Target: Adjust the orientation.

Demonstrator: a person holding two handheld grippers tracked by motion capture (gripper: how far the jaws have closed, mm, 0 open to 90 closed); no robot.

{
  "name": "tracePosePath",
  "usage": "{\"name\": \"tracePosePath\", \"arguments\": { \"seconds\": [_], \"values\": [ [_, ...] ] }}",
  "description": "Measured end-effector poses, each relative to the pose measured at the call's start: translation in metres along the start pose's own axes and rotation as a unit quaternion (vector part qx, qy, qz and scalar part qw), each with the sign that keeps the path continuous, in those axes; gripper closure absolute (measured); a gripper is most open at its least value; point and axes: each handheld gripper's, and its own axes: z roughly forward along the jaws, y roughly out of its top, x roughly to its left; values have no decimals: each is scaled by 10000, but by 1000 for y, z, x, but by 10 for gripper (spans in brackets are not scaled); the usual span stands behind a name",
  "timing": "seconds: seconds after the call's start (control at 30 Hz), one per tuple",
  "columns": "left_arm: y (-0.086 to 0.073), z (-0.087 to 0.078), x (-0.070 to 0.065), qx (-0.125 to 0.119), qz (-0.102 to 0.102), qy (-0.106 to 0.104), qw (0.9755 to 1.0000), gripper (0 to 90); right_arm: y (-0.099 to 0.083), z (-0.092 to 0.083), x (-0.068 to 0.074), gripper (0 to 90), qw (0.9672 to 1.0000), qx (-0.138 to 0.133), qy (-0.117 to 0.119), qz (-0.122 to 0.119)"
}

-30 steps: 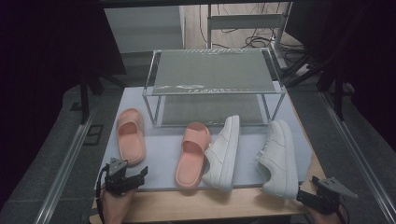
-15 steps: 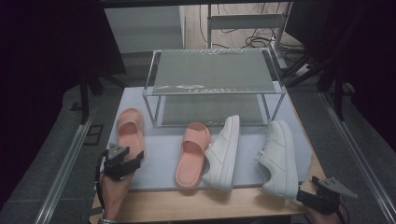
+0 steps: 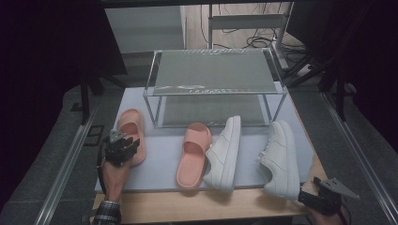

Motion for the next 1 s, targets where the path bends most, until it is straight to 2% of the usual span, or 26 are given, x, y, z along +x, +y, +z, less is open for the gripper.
{"name": "tracePosePath", "arguments": {
  "seconds": [0.17, 0.3, 0.43, 0.47, 0.57, 0.73, 0.83, 0.93, 1.0],
  "values": [
    [13, 14, 6, 107, -89, 100, 9999, 708, 0, 0, 0, 132, 10000, 4, 3, 8],
    [18, 21, 8, 150, -130, 114, 9997, 710, 0, 0, 0, 132, 10000, 0, 2, 1],
    [24, 29, 10, 199, -149, 188, 9995, 694, 0, 0, 0, 132, 10000, -1, 1, -1],
    [28, 33, 11, 194, -184, 263, 9993, 694, 0, 0, 0, 132, 10000, 3, 3, 6],
    [31, 36, 13, 198, -229, 268, 9992, 696, 0, 0, 0, 132, 10000, -1, 3, 0],
    [41, 44, 13, 304, -273, 282, 9988, 697, 0, 0, 0, 132, 10000, 0, 4, -3],
    [45, 50, 12, 437, -299, 385, 9979, 712, 0, 0, 0, 132, 10000, -1, 4, -6],
    [46, 54, 12, 487, -375, 355, 9975, 750, 0, 0, 0, 132, 10000, 4, 6, 2],
    [47, 54, 10, 491, -368, 414, 9973, 779, 0, 0, 0, 132, 10000, -1, 4, -5]
  ]
}}
